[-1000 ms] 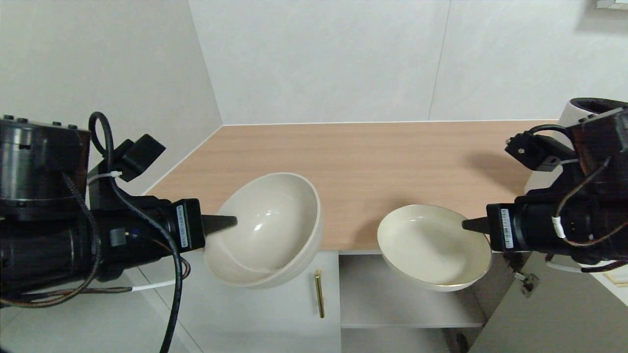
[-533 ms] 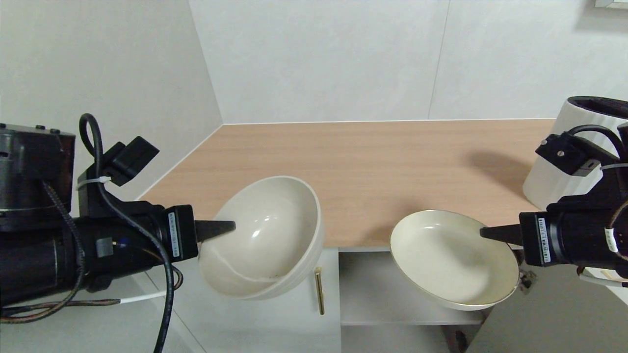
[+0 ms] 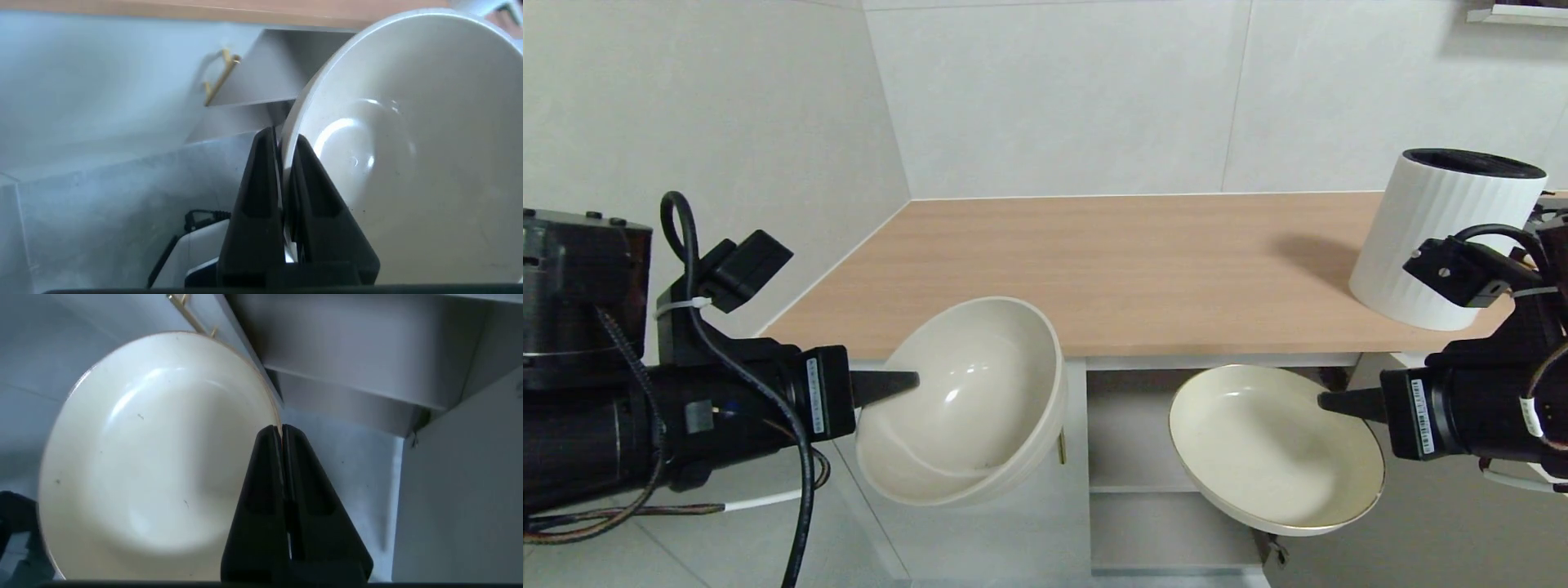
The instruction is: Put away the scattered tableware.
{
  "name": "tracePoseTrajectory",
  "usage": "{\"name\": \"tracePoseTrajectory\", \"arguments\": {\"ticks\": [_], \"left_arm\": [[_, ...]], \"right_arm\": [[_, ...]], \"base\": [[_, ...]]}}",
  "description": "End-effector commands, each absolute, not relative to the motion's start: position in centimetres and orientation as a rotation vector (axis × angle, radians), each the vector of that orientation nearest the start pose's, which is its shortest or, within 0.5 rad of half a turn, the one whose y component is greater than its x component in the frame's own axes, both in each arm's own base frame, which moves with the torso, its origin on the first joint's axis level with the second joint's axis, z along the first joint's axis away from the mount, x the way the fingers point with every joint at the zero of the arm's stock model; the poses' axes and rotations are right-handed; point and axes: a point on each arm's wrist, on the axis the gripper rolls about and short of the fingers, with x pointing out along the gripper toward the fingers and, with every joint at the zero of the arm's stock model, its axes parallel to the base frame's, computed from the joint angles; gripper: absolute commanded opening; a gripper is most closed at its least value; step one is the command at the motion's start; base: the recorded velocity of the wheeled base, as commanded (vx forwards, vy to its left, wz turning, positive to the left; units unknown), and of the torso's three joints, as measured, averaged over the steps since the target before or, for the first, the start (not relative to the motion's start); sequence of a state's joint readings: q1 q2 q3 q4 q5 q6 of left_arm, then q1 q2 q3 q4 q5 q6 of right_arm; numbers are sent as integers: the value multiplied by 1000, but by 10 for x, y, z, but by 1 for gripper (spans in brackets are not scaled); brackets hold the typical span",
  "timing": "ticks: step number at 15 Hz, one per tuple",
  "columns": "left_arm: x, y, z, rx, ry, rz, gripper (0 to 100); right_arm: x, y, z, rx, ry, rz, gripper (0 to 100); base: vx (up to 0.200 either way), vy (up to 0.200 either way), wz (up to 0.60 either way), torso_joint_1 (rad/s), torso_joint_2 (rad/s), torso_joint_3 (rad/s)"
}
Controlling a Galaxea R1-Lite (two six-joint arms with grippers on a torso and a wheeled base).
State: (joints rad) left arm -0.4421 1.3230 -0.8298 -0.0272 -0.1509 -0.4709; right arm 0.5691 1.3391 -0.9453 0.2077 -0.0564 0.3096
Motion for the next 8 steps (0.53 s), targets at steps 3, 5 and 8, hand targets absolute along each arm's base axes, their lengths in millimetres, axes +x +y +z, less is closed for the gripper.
{"name": "tracePoseTrajectory", "arguments": {"ticks": [3, 5, 8], "left_arm": [[189, -93, 226, -378, 606, -455, 0], [192, -94, 223, -375, 620, -451, 0], [193, -95, 221, -373, 629, -450, 0]], "right_arm": [[179, 113, 231, 101, 671, 396, 0], [180, 113, 231, 102, 669, 394, 0], [182, 114, 227, 97, 683, 391, 0]], "base": [[0, 0, 0, 0, 0, 0], [0, 0, 0, 0, 0, 0], [0, 0, 0, 0, 0, 0]]}}
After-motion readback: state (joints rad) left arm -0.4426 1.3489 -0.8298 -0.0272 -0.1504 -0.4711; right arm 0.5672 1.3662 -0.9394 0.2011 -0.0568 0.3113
